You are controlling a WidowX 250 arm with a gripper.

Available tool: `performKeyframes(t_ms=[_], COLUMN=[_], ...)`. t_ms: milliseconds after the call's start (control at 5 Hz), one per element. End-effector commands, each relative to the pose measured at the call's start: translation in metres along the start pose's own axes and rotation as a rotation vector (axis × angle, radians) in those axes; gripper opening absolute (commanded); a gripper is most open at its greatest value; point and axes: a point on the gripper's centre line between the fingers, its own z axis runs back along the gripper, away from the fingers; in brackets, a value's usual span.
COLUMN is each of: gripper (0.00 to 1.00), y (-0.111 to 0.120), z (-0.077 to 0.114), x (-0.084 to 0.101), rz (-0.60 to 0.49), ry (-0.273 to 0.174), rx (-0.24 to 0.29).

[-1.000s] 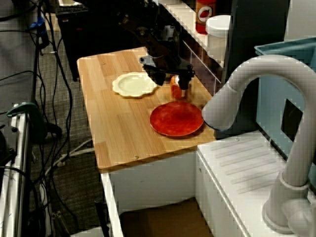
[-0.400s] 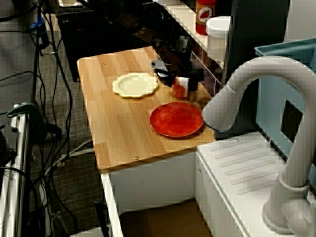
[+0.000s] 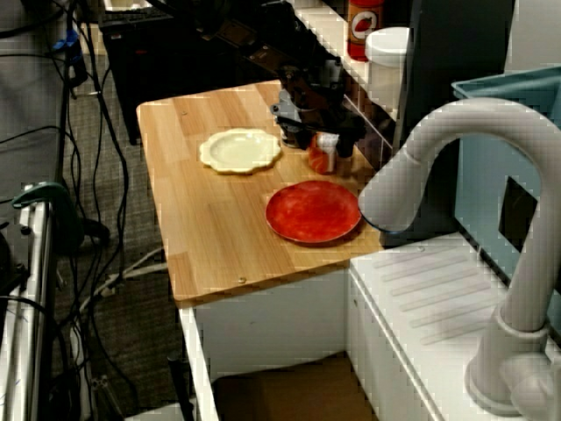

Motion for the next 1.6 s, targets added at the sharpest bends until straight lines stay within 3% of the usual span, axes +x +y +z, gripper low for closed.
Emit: performKeyframes(t_ms=[0,400,600,1000,1400], gripper=[1.00,0.97,0.00,0.00,0.00], y=[0.005,0.011,0.014,0.018,0.035], z=[0.014,0.015,0.013,0.017,0.040], x=[0.019,0.017,0.013,0.014,0.036], rz=[0.012,0.019,0.019,0.015,0.042], ry=[-0.031,-0.022,-0.013,-0.005,0.075], rx=[-0.017,-0.011,-0.011,-0.016,-0.037])
